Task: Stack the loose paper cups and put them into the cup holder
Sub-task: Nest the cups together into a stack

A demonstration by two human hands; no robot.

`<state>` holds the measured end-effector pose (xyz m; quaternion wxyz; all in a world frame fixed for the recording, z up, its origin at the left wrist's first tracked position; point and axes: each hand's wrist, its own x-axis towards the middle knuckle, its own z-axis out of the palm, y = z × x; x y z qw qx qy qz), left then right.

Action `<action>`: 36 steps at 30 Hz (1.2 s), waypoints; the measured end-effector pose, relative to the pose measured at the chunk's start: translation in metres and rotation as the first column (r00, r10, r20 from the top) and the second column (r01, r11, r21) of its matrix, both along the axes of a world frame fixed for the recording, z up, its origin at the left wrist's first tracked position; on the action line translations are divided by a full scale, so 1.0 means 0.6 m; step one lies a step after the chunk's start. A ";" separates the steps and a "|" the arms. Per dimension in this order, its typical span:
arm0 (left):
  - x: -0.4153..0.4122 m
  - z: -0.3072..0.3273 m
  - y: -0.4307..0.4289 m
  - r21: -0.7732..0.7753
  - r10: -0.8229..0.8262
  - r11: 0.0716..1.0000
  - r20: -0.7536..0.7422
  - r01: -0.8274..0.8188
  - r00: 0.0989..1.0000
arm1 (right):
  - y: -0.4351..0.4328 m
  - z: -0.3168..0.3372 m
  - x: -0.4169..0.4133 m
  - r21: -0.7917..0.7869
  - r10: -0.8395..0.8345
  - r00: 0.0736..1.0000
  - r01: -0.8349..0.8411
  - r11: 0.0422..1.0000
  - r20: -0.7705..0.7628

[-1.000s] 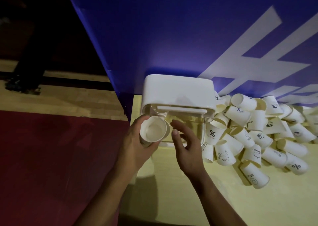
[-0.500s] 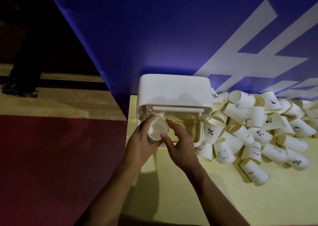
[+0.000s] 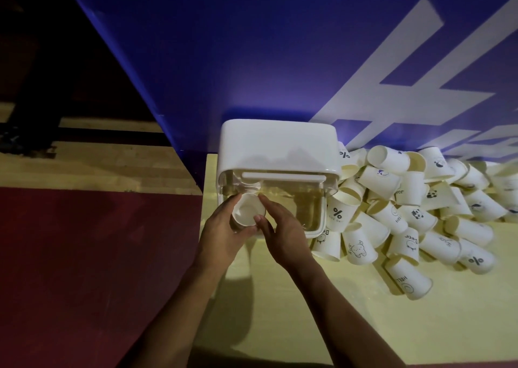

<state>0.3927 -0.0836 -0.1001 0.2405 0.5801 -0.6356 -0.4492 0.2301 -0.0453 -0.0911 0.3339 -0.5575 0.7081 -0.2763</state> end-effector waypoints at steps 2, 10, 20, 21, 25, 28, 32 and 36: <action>-0.004 0.016 0.004 -0.008 0.009 1.000 -0.018 -0.009 1.000 | 0.000 0.006 -0.002 0.014 0.014 1.000 -0.014 1.000 0.009; -0.038 0.072 0.080 -0.312 0.111 0.948 0.153 -0.059 0.982 | 0.090 0.042 -0.099 0.041 -0.244 0.964 0.241 0.970 0.107; -0.363 0.105 0.111 -0.210 -0.284 0.928 0.138 0.308 0.949 | 0.236 0.072 -0.366 0.042 -0.516 0.855 0.514 0.857 0.060; -0.400 0.103 0.112 -0.206 -0.307 0.919 0.160 0.335 0.938 | 0.250 0.074 -0.394 0.033 -0.533 0.844 0.532 0.846 0.064; -0.538 0.092 0.103 -0.263 -0.358 0.863 0.285 0.432 0.889 | 0.301 0.076 -0.498 0.025 -0.567 0.822 0.566 0.824 0.053; -0.624 0.082 0.083 -0.202 -0.347 0.874 0.376 0.442 0.859 | 0.327 0.073 -0.566 0.042 -0.579 0.814 0.577 0.816 0.047; -0.724 0.073 0.061 -0.045 -0.230 0.959 0.448 0.279 0.864 | 0.351 0.061 -0.639 0.063 -0.598 0.797 0.595 0.801 0.083; -0.790 0.062 0.042 0.035 -0.133 0.990 0.541 0.136 0.830 | 0.356 0.043 -0.692 0.098 -0.598 0.796 0.591 0.801 0.095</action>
